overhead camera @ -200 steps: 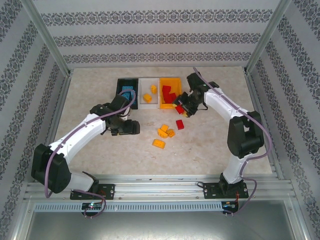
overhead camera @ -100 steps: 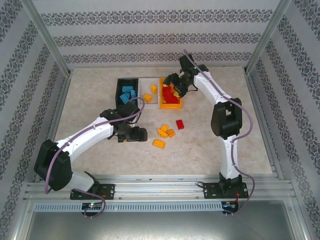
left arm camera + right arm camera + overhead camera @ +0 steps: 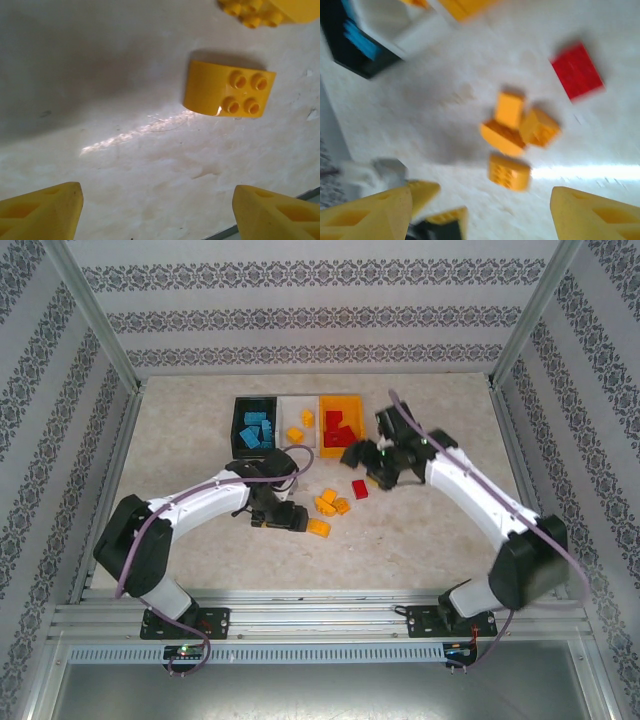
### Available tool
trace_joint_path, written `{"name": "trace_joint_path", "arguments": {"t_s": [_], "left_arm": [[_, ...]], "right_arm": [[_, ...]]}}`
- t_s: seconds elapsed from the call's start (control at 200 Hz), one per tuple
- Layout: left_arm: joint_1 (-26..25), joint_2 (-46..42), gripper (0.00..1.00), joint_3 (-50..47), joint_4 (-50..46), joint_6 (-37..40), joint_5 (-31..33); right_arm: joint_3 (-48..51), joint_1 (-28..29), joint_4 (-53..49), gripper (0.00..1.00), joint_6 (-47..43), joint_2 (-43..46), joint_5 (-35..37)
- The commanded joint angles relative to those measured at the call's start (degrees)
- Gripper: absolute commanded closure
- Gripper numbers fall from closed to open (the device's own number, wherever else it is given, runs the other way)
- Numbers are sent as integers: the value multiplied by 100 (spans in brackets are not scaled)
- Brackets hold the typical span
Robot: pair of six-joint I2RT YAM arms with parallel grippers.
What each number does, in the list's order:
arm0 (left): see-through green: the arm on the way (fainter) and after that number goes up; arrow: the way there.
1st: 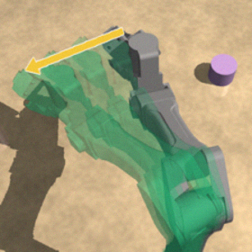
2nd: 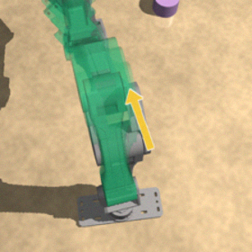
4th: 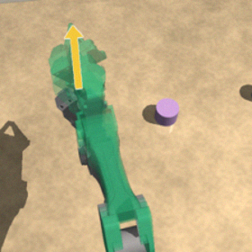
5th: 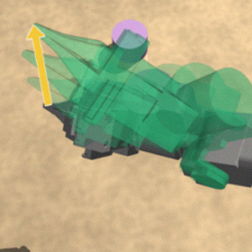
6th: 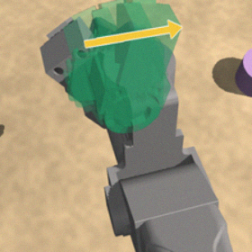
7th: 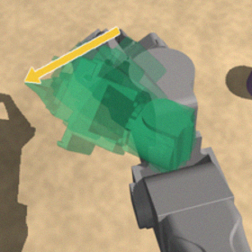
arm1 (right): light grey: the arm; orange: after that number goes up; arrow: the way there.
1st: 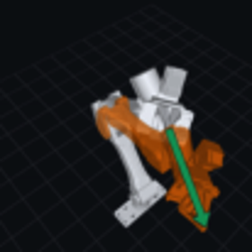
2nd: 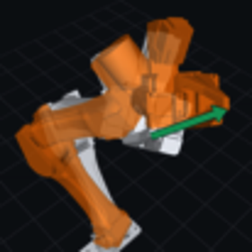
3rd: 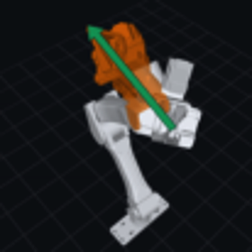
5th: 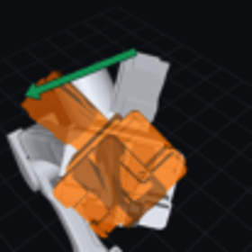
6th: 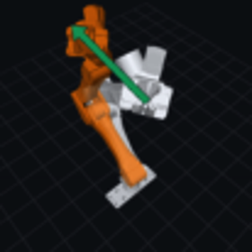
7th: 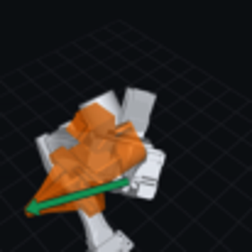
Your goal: Sort the legos into containers by color
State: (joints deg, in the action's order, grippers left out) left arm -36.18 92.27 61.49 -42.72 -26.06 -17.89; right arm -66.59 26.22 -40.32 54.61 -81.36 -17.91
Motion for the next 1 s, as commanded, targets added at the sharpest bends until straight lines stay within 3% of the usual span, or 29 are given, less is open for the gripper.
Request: {"name": "trace_joint_path", "arguments": {"t_s": [0.0, 0.125, 0.335, 0.734, 0.994], "left_arm": [[-153, 90, 21, 236, 178, 383, -162], [-258, 458, 20, 418, 203, 589, -241], [-488, 1072, 16, 843, 259, 789, -168], [-766, 1727, 13, 1392, 45, 1121, 417], [-1011, 1955, 14, 1389, 10, 1139, 926]], "right_arm": [[979, 73, 456, 27, 585, 324, 405], [1328, 121, 464, 27, 647, 506, 424], [1090, 59, -40, 26, 376, 589, 591], [2179, -427, 235, 27, 1006, 1797, 499], [2565, -453, 209, 27, 1367, 2349, 535]]}}
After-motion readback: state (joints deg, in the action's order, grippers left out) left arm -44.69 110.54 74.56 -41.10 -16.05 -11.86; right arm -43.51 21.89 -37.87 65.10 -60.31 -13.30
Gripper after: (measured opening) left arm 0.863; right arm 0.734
